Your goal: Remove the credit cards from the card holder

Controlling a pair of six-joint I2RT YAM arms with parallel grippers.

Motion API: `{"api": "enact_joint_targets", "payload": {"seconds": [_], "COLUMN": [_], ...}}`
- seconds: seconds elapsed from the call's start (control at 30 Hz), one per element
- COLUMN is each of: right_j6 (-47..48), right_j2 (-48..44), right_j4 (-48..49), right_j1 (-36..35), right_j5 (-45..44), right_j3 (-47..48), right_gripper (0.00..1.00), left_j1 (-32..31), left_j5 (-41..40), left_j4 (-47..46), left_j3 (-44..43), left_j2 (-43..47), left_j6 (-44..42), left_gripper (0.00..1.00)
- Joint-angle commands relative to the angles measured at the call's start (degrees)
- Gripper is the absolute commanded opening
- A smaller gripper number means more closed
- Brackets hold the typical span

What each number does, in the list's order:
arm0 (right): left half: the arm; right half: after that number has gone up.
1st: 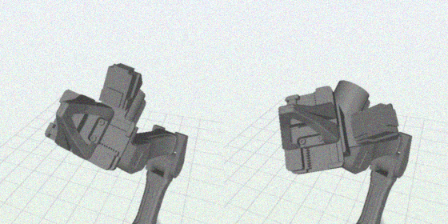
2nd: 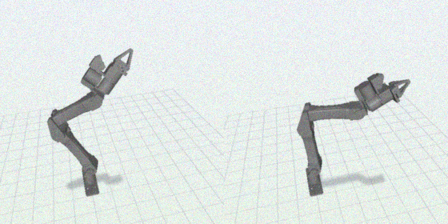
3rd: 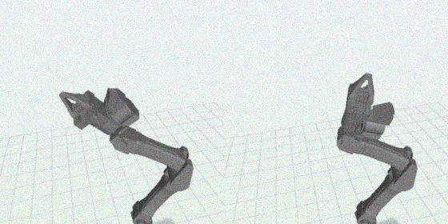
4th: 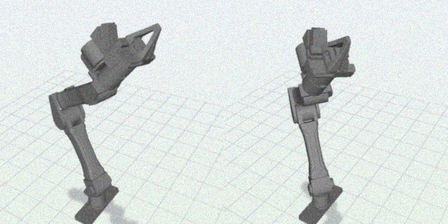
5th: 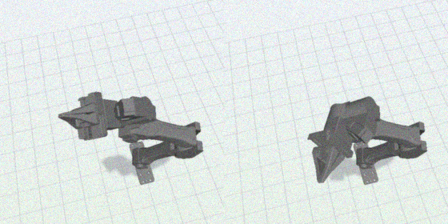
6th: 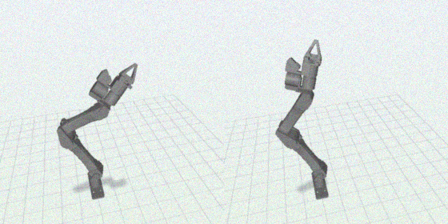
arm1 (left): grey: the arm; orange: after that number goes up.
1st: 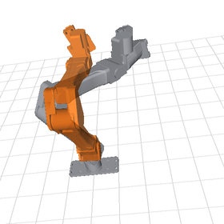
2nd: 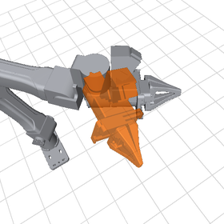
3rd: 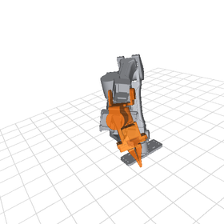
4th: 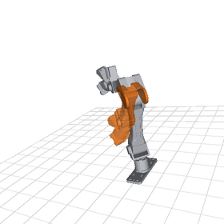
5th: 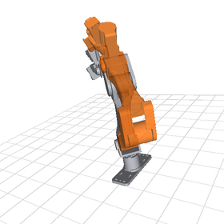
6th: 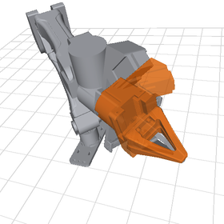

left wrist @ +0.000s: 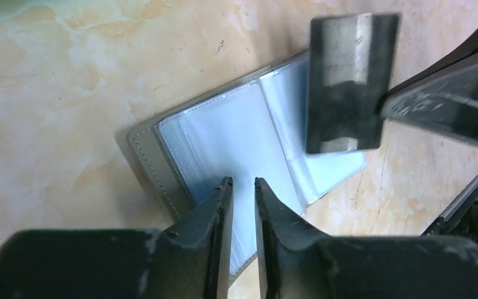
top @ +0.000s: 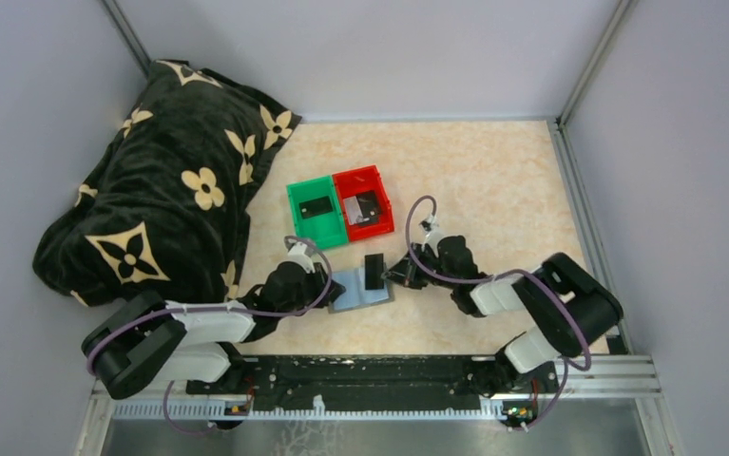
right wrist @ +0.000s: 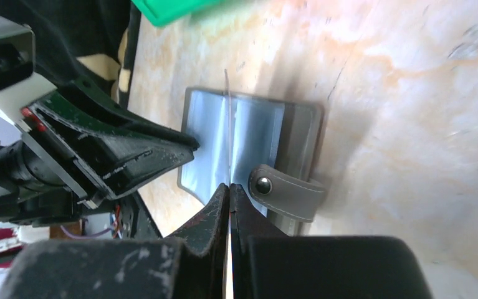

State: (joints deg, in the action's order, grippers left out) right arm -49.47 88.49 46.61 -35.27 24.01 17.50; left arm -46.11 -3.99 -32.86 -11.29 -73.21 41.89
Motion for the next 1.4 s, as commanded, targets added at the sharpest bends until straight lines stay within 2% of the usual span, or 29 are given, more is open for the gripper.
{"api": "enact_joint_targets", "payload": {"seconds": [0.0,0.23,0.3,0.37,0.47,0.57,0.73,0.87,1.13,1.37], "right_j6": [7.6,11.9,12.1,11.0,7.5,2.9,-0.3,-2.1,-3.5,-4.4], "right_j2": [-9.4,-17.5,-18.0,-18.3,-18.4,-18.8,-20.7,-20.5,-20.4,-21.0], "right_j4": [-11.4,-21.4,-22.1,-22.0,-20.8,-15.6,-12.1,-9.0,-5.8,-5.2], "right_j1": [1.8,3.5,4.0,4.0,4.0,3.8,3.2,2.5,0.4,-0.6], "right_j5": [-2.4,-3.5,-1.2,1.3,5.0,8.7,10.9,12.4,12.9,12.8], "right_j3": [2.2,5.7,6.8,7.4,7.2,5.0,2.9,2.2,1.6,1.7], "right_gripper": [0.00,0.00,0.00,0.00,0.00,0.00,0.00,0.00,0.00,0.00], "left_j1": [0.2,0.2,0.2,0.2,0.2,0.2,0.2,0.2,0.2,0.2], "left_j5": [-1.4,0.8,2.9,5.3,8.6,12.6,18.5,19.7,16.5,14.2], "left_j4": [5.3,4.3,2.3,-0.7,-4.1,-8.0,-16.6,-20.7,-20.8,-21.0], "left_j3": [0.0,-0.1,0.3,1.0,1.4,2.0,3.2,3.6,4.3,5.0], "left_j2": [2.8,6.1,7.9,10.1,12.7,13.9,12.2,10.1,9.9,10.5], "left_j6": [-2.2,-2.8,-3.3,-4.4,-5.8,-6.0,-5.2,-4.4,-3.7,-3.1], "left_gripper": [0.28,0.55,0.58,0.54,0.40,0.38,0.38,0.39,0.45,0.47]}}
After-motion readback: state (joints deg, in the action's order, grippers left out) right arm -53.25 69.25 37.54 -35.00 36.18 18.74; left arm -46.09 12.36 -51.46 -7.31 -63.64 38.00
